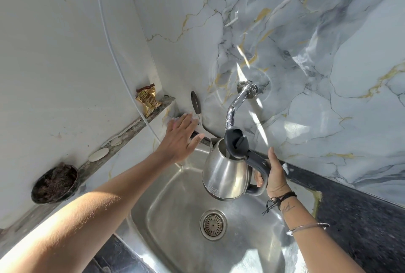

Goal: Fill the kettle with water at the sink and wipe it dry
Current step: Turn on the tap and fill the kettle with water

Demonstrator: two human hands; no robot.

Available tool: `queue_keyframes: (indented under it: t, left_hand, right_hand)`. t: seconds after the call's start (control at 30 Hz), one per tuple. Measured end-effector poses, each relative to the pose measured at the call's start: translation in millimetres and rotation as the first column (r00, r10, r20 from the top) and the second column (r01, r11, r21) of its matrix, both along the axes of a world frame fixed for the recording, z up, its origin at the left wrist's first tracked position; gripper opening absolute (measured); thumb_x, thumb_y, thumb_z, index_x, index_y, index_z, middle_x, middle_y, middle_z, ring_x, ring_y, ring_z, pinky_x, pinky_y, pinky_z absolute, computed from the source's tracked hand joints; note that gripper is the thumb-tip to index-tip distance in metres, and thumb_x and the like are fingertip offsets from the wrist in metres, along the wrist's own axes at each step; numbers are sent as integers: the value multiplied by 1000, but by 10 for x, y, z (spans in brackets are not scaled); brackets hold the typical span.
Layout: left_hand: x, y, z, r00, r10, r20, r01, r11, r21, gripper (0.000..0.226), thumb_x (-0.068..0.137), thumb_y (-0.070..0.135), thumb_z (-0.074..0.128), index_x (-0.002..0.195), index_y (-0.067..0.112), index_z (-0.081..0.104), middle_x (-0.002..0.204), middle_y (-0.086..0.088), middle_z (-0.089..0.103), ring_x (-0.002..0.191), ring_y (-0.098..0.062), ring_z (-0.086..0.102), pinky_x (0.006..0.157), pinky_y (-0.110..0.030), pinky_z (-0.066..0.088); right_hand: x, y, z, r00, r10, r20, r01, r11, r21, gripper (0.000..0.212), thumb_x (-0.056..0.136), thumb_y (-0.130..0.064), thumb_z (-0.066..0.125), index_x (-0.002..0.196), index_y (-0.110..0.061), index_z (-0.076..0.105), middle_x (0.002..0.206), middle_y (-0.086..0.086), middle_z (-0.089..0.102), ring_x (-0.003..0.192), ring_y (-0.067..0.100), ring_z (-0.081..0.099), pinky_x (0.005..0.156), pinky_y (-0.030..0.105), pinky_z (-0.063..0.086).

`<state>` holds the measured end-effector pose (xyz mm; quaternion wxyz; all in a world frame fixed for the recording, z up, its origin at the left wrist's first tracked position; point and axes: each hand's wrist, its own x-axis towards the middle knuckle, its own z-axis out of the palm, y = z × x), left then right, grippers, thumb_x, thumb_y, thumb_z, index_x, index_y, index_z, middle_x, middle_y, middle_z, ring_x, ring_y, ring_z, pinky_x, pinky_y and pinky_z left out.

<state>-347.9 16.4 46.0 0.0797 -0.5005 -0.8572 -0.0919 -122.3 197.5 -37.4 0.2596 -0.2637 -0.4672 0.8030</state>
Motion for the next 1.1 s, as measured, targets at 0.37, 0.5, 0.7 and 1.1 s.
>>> queue_keyframes:
  t: [0.37, 0.5, 0.7, 1.1]
  left_hand:
    - [537, 387, -24, 971, 192, 146, -208, 972, 107, 103, 76, 90, 16, 151, 20, 23, 165, -9, 6, 152, -24, 2, 119, -60, 2]
    - [712, 494, 54, 950, 239, 202, -269, 953, 140, 127, 60, 102, 24, 155, 19, 7, 165, -8, -6, 151, -24, -10, 115, -60, -9]
    - [692, 575, 185, 922, 237, 306, -280, 954, 108, 141, 46, 105, 35, 155, 23, -3, 164, -8, -11, 151, -26, -12, 115, -63, -8]
    - [646, 590, 332, 943, 191, 274, -229, 966, 115, 138, 48, 103, 41, 155, 20, 11, 165, -8, -4, 151, -24, -8, 117, -62, -3]
  right_hand:
    - [-17, -33, -11, 1000, -4, -1, 4, 1000, -3, 67, 92, -59, 41, 54, -12, 69, 39, 1, 58, 29, 11, 52, 35, 17, 41]
    - [-21, -50, -34, 998, 30, -51, -31, 999, -14, 63, 94, -55, 39, 76, -3, 70, 47, -1, 66, 36, 8, 60, 38, 16, 46]
    - [-19, -73, -99, 1000, -13, 11, 13, 1000, -2, 73, 89, -62, 41, 77, 6, 66, 36, 4, 52, 23, 14, 41, 31, 15, 32]
    - [-41, -93, -118, 999, -30, -25, 30, 999, -31, 69, 91, -61, 41, 62, -5, 70, 37, 4, 54, 25, 14, 45, 32, 16, 36]
